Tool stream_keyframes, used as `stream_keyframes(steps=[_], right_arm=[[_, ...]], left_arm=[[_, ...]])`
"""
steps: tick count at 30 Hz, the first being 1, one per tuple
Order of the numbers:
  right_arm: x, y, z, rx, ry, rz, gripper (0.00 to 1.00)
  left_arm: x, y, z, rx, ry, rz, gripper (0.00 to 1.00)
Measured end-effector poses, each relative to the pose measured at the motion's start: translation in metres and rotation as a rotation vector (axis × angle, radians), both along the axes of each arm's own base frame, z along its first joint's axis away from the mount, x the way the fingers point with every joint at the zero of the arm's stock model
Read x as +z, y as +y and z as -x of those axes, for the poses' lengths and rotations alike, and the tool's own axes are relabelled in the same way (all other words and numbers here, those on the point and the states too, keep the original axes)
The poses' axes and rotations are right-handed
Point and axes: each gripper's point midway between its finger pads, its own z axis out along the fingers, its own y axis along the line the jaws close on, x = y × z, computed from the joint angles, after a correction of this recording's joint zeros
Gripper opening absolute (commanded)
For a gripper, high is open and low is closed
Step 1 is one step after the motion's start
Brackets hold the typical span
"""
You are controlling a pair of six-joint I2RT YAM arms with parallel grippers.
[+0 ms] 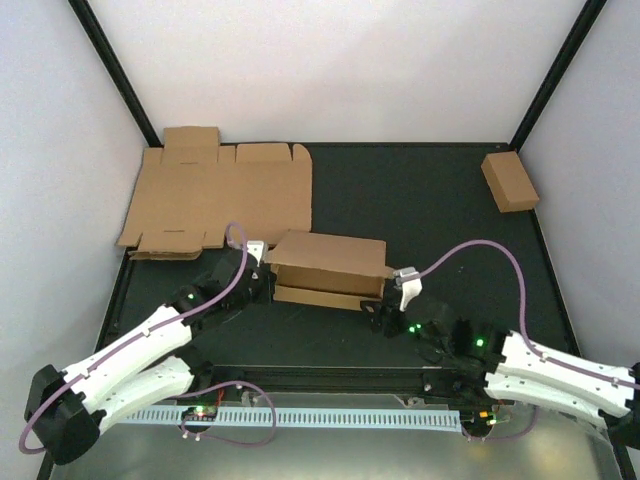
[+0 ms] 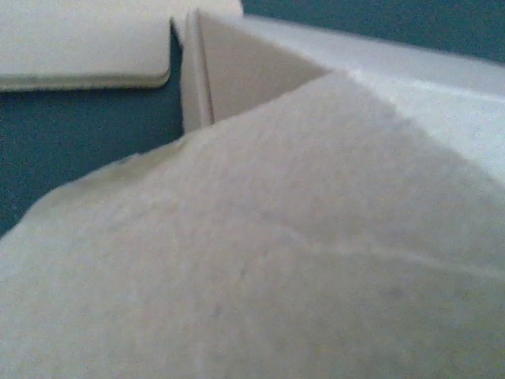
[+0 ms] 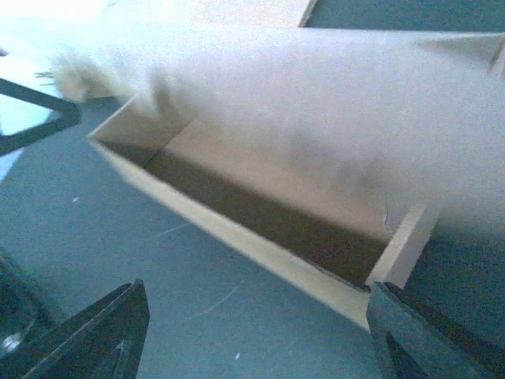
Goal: Fold the paper box
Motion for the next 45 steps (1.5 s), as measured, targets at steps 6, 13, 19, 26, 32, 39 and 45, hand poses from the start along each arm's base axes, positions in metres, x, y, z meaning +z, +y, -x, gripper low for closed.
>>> stream_keyframes(steps=[6, 13, 19, 26, 32, 39, 45], right_arm=[[0.031, -0.005, 0.024, 0.097, 0.055, -0.041, 0.81], [0.092, 0.001, 0.038, 0.175, 0.075, -0.105, 0.82], [0.088, -0.008, 0.049, 0.192, 0.127, -0.089, 0.8], [0.151, -0.008, 0.051, 0.22, 0.073, -0.161, 0.76], [0.194, -0.012, 0.035, 0.161, -0.015, -0.14, 0.7], [0.168, 0.0, -0.02, 0.057, 0.017, -0.002, 0.67], [0.098, 0.001, -0.044, 0.058, 0.157, 0.037, 0.59]], left_arm=[[-0.019, 0.01, 0.014, 0.01, 0.079, -0.044, 0.69], [0.005, 0.018, 0.028, 0.035, 0.125, -0.022, 0.86], [0.046, 0.031, 0.042, 0.091, 0.126, 0.036, 0.9], [0.109, 0.057, 0.051, 0.158, 0.021, 0.074, 0.93], [0.167, 0.051, 0.032, 0.133, -0.092, 0.068, 0.9], [0.163, 0.036, -0.021, 0.086, -0.045, -0.009, 0.76], [0.125, 0.02, -0.042, -0.013, 0.054, -0.015, 0.54]])
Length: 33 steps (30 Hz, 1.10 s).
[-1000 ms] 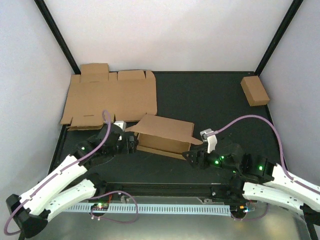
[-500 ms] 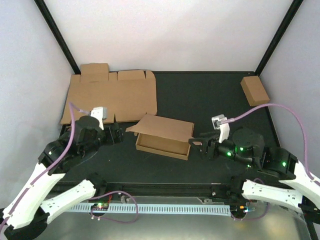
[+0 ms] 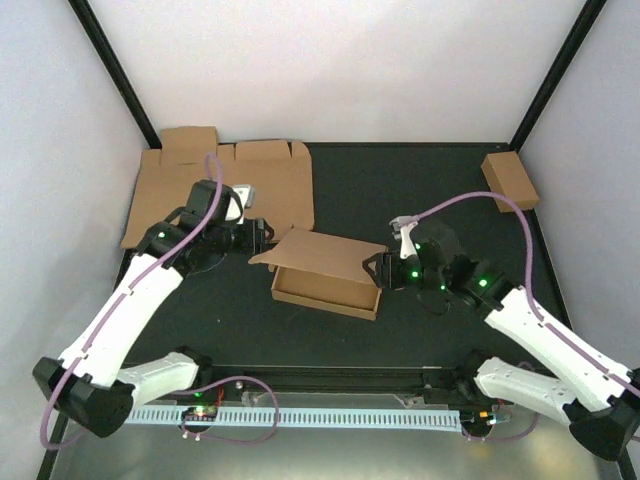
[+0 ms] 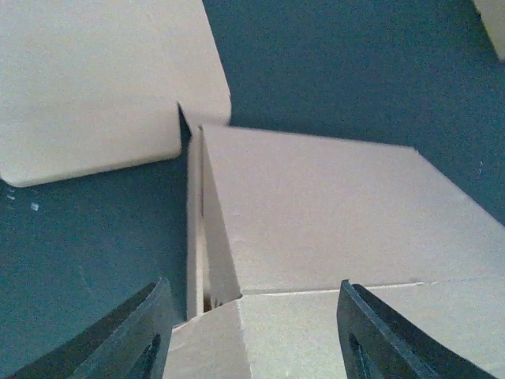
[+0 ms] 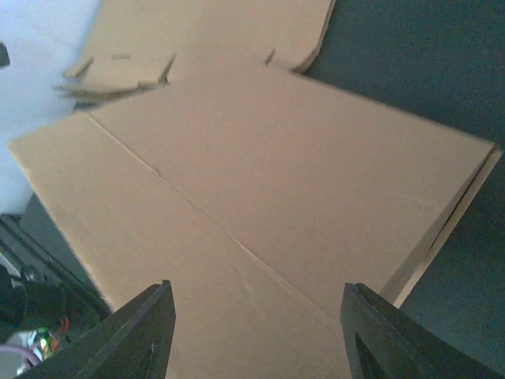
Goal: Fold the paper box
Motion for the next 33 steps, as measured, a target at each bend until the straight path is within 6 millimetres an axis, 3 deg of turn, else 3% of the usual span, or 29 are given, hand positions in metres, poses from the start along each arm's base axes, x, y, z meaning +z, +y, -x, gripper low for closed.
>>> stream_keyframes(steps=[4, 9, 12, 16, 23, 29, 33], right_arm=[[-0.04, 0.007, 0.005, 0.047, 0.09, -0.004, 0.57], [-0.075, 0.011, 0.015, 0.083, 0.148, -0.022, 0.56], [-0.097, 0.011, 0.021, 0.091, 0.179, -0.025, 0.55], [-0.099, 0.015, 0.018, 0.094, 0.148, -0.071, 0.55], [-0.102, 0.022, 0.011, 0.097, 0.124, -0.091, 0.55], [-0.103, 0.024, 0.009, 0.099, 0.119, -0.092, 0.61], [-0.101, 0.021, 0.008, 0.091, 0.115, -0.079, 0.67]], left_arm=[[-0.039, -0.013, 0.003, -0.087, 0.104, 0.001, 0.39], [-0.083, -0.024, 0.009, -0.161, 0.235, -0.012, 0.3], [-0.11, -0.025, 0.019, -0.19, 0.314, -0.021, 0.29], [-0.133, -0.024, 0.03, -0.205, 0.375, -0.027, 0.27], [-0.151, -0.026, 0.035, -0.216, 0.405, -0.02, 0.27], [-0.154, -0.026, 0.034, -0.216, 0.402, -0.018, 0.31], [-0.153, -0.026, 0.033, -0.215, 0.396, -0.019, 0.4]])
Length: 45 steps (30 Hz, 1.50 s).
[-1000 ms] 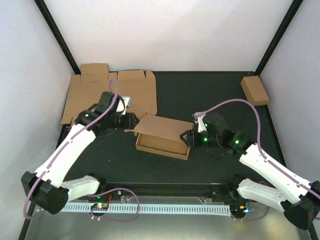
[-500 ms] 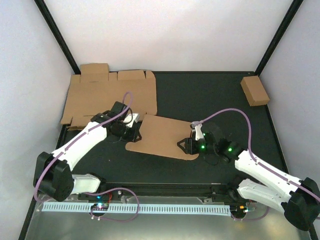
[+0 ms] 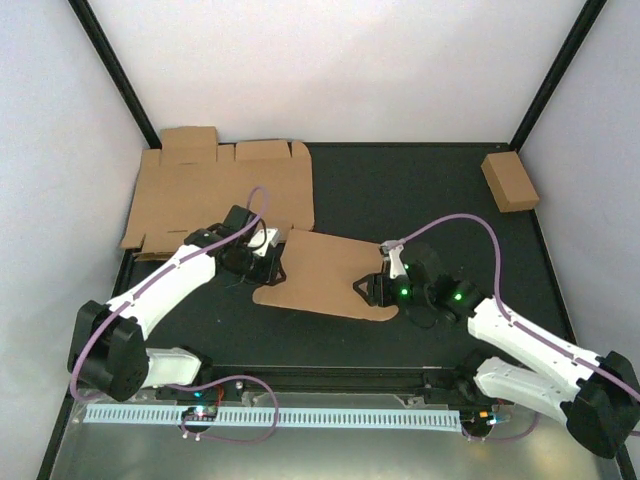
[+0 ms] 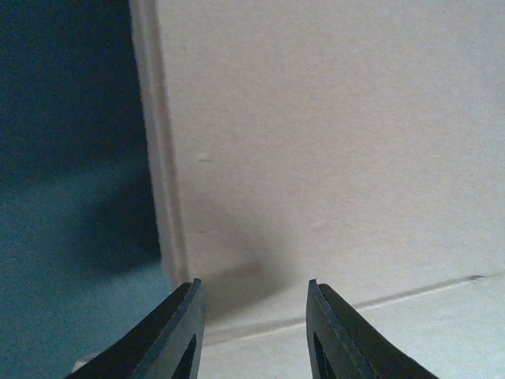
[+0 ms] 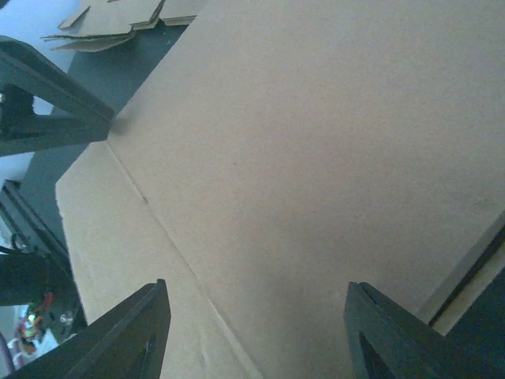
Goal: Fold the paper box
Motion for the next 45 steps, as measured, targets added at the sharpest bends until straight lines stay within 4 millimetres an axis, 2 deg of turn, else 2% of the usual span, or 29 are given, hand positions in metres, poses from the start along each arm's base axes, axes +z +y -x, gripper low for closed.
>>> stream_keyframes(steps=[4, 9, 13, 19, 21, 31, 34, 38, 45], right_arm=[[0.003, -0.012, -0.003, -0.041, -0.005, 0.05, 0.75], [0.006, -0.035, -0.012, -0.136, 0.005, 0.126, 0.76], [0.004, -0.047, -0.012, -0.183, 0.029, 0.165, 0.77], [-0.004, -0.054, -0.005, -0.212, 0.084, 0.186, 0.76], [-0.004, -0.056, -0.003, -0.222, 0.095, 0.19, 0.74], [0.015, -0.066, -0.006, -0.281, 0.062, 0.186, 0.72], [0.019, -0.066, -0.005, -0.285, 0.057, 0.168, 0.72], [0.015, -0.064, -0.004, -0.284, 0.085, 0.165, 0.73], [-0.009, -0.066, 0.004, -0.29, 0.213, 0.244, 0.73]], left_arm=[[0.006, 0.001, -0.003, 0.006, -0.029, -0.001, 0.45], [0.016, 0.002, -0.01, 0.014, -0.065, -0.004, 0.56], [0.025, 0.003, -0.018, 0.024, -0.096, -0.011, 0.73], [0.032, 0.011, -0.027, 0.046, -0.131, -0.042, 0.88], [0.032, 0.014, -0.028, 0.053, -0.135, -0.05, 0.98], [0.049, 0.03, -0.033, 0.117, -0.221, -0.057, 0.99], [0.049, 0.031, -0.032, 0.122, -0.224, -0.037, 0.97], [0.037, 0.03, -0.031, 0.113, -0.181, -0.037, 0.95], [0.022, 0.029, -0.03, 0.097, -0.131, -0.055, 0.93]])
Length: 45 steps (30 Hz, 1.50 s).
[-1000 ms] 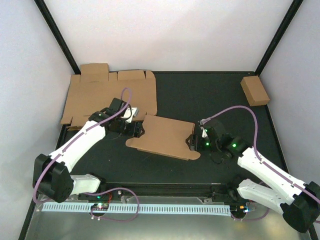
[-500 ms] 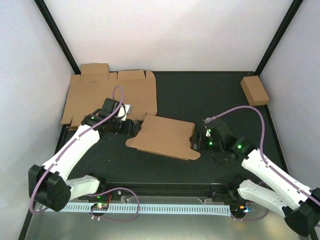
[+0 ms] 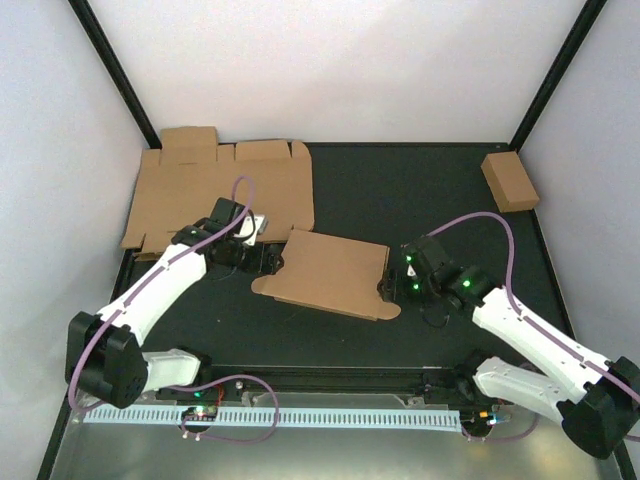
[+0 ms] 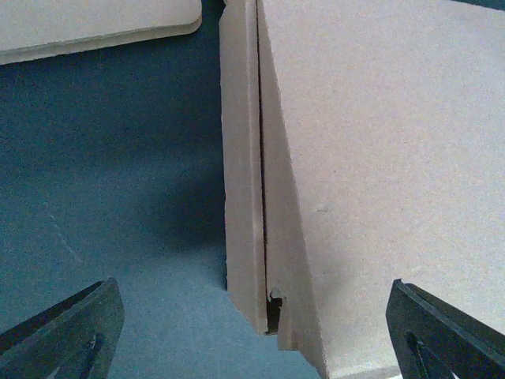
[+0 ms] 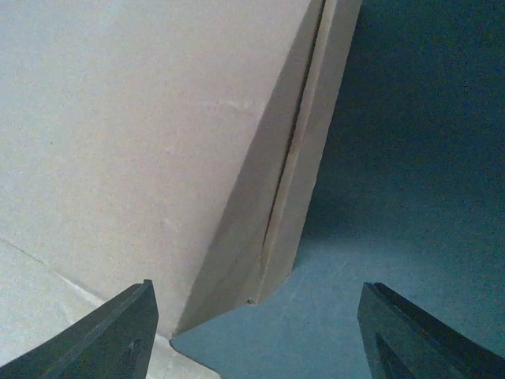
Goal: Fold the paper box
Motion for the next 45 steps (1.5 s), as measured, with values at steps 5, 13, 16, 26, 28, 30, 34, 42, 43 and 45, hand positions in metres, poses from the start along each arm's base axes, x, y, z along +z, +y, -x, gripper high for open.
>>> stream_keyframes(steps=[5, 13, 16, 26, 28, 30, 34, 42, 43, 45], right_arm=[[0.0, 0.01, 0.008, 0.007, 0.058, -0.062, 0.7], [-0.011, 0.032, 0.017, 0.014, 0.14, -0.203, 0.65], [-0.01, 0.041, 0.014, 0.016, 0.155, -0.239, 0.6], [-0.016, 0.057, 0.009, 0.006, 0.186, -0.325, 0.55], [-0.016, 0.059, 0.008, 0.004, 0.19, -0.332, 0.55], [-0.017, 0.059, 0.007, 0.003, 0.191, -0.332, 0.59], [-0.022, 0.058, 0.005, -0.003, 0.19, -0.309, 0.65], [-0.021, 0.061, 0.003, 0.001, 0.187, -0.319, 0.6], [-0.021, 0.061, 0.003, 0.001, 0.187, -0.322, 0.6], [-0.022, 0.062, 0.003, 0.001, 0.191, -0.327, 0.6]], left_arm=[[-0.006, -0.001, 0.0, -0.015, 0.021, 0.0, 0.89], [-0.021, -0.007, 0.005, -0.036, 0.082, 0.02, 0.84], [-0.022, -0.009, 0.006, -0.042, 0.087, 0.03, 0.84], [-0.023, -0.011, 0.006, -0.052, 0.089, 0.039, 0.83], [-0.023, -0.011, 0.007, -0.053, 0.09, 0.042, 0.83], [-0.024, -0.012, 0.007, -0.055, 0.094, 0.043, 0.83], [-0.028, -0.011, 0.007, -0.06, 0.106, 0.037, 0.88], [-0.029, -0.001, 0.002, -0.021, 0.104, 0.026, 0.87], [-0.028, -0.001, 0.002, -0.021, 0.105, 0.028, 0.86], [-0.028, -0.001, 0.001, -0.021, 0.107, 0.04, 0.88]])
